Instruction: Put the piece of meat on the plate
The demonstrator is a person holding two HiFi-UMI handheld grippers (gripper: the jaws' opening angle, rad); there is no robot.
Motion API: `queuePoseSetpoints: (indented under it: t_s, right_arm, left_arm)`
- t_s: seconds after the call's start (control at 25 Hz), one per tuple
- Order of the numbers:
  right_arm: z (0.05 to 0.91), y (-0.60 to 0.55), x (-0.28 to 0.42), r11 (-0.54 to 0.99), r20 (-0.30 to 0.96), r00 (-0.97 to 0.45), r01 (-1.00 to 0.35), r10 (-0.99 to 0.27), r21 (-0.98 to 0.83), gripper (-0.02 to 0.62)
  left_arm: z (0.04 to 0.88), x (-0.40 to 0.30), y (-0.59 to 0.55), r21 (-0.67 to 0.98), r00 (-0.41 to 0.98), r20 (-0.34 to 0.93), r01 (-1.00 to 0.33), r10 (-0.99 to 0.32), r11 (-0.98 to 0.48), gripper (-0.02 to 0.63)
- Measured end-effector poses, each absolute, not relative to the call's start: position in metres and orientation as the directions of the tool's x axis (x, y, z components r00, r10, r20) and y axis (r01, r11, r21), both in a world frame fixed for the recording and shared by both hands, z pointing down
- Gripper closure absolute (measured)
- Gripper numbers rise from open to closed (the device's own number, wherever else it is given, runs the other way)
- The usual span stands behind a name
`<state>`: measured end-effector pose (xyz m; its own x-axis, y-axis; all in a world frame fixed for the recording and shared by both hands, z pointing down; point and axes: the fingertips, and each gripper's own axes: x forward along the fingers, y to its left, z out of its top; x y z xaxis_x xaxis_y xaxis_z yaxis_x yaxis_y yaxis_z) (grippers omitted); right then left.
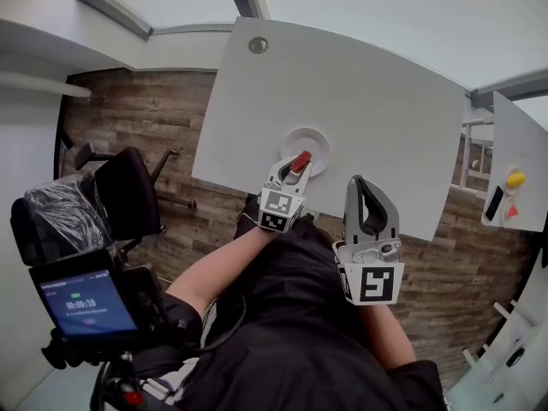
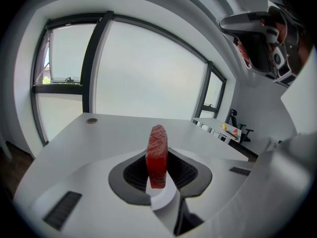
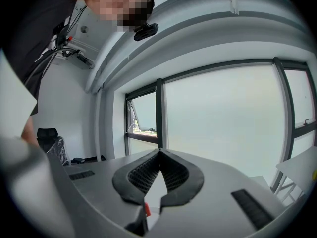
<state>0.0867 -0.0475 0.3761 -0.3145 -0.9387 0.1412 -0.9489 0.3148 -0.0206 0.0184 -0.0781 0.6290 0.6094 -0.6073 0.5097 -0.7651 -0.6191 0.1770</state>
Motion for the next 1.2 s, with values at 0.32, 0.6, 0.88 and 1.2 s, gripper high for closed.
queuePoseSetpoints:
  t_s: [0.32,0.6,0.88,1.2]
  right_arm:
    - [0.402,-0.05,0.104,0.311,0.18,-0.314,-0.949,-0.932,-0.044,0.592]
    - [0.402,-0.045,0.111,0.299,0.188,-0.3,-0.954,-0.935,-0.031,0.592]
    - [0.399,-0.037,0.112,0.28,0.192,-0.278,-0.96,-0.941,-0.017,0.592]
    - [0.397,-0.032,0.112,0.266,0.198,-0.262,-0.964,-0.945,-0.009,0.592]
  left_arm:
    - [0.655,0.04,-0.079,0.21,0.651,0.522,-0.724,-0.551,-0.657,0.511]
    - [0.683,0.042,-0.07,0.187,0.645,0.579,-0.7,-0.498,-0.689,0.511]
    - [0.699,0.035,-0.069,0.206,0.647,0.596,-0.696,-0.475,-0.688,0.511]
    - [0.705,0.038,-0.074,0.22,0.652,0.595,-0.695,-0.47,-0.685,0.511]
